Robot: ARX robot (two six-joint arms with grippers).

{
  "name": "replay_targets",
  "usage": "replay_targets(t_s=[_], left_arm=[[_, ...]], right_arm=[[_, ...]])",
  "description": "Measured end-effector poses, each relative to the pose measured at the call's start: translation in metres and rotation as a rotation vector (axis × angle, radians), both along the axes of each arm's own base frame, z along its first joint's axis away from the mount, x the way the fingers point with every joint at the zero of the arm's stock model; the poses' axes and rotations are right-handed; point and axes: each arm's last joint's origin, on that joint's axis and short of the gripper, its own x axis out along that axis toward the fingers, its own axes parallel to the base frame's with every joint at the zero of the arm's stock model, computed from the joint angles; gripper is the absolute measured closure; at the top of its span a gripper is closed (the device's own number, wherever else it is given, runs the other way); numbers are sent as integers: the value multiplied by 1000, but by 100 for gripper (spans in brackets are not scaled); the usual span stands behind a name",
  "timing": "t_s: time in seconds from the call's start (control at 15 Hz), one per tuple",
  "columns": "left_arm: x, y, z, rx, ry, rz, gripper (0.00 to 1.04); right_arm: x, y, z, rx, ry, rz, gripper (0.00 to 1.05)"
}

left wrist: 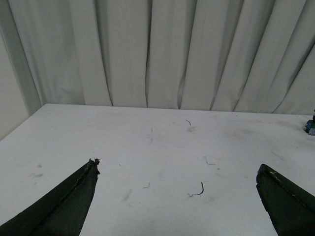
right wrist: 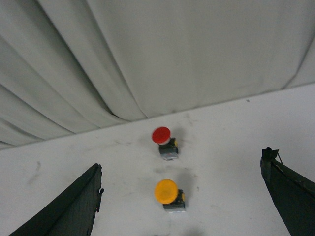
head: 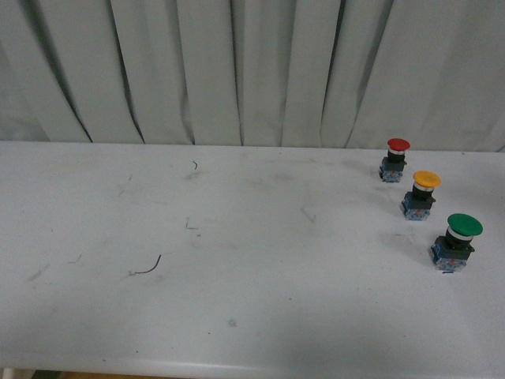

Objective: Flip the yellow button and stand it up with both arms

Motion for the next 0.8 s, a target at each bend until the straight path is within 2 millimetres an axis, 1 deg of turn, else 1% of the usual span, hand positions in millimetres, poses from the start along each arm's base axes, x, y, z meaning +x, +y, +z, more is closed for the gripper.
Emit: replay_targets(t_s=[0.07,0.13,0.2,0.4,0.47,0.53,0.6,0.67,0.8], left_arm=[[0,0,0,0,-1,0,7],[0,0,0,0,0,0,7],[0,0,0,0,0,0,7],[0,0,0,0,0,0,7],[0,0,0,0,0,0,7],[0,0,0,0,0,0,7],[0,0,0,0,0,0,7],[0,0,0,0,0,0,7],[0,0,0,0,0,0,7]], right_arm=[[-49,-8,31,49,-126,40,6],[-100,-4,50,63,-217,101,6],[-135,10,63,16,-325,155,10],[-145,17,63,-75,-401,80,21],[-156,23,58,-150,-430,28,30],[-172,26,32,-212,-395,-32,48],[-178,28,17,-225,-363,-43,59],[-186,33,7,-231,-354,-34,70],[-204,40,-2,-245,-387,-26,96]])
